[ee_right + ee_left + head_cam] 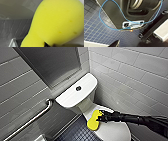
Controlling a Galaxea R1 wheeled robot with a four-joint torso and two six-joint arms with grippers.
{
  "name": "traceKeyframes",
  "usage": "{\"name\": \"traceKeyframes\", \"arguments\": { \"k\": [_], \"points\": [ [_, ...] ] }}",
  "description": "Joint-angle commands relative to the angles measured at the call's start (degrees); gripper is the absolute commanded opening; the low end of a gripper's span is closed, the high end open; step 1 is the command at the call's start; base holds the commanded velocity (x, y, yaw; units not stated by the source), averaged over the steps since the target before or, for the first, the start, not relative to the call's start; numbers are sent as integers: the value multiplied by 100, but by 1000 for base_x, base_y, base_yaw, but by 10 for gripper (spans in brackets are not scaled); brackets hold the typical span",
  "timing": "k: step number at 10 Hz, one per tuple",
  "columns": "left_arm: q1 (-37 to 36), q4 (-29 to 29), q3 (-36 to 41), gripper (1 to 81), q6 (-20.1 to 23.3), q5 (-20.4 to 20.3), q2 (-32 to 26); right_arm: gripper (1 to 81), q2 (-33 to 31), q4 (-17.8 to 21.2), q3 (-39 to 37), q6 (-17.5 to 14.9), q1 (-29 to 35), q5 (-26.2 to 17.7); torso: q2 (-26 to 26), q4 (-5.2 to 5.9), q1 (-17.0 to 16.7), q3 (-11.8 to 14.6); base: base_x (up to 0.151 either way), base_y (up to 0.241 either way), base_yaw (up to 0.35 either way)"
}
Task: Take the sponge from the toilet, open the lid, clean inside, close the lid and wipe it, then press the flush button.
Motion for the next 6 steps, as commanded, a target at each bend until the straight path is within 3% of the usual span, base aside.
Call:
{"name": "traceKeyframes", "arguments": {
  "k": [1, 4, 6],
  "points": [
    [248, -31, 27, 811, -5, 613, -108, 10, 405, -110, -271, 15, 113, 279, 0, 0, 0, 0, 0, 0, 0],
    [248, -5, 27, 811, -5, 613, -100, 10, 335, -136, -457, 15, -300, 545, 0, 0, 0, 2, 0, 0, 0],
    [248, 4, 27, 811, -5, 613, -91, 10, -87, -294, 88, 24, -475, 545, 0, 0, 0, 2, 0, 0, 0]
  ]
}}
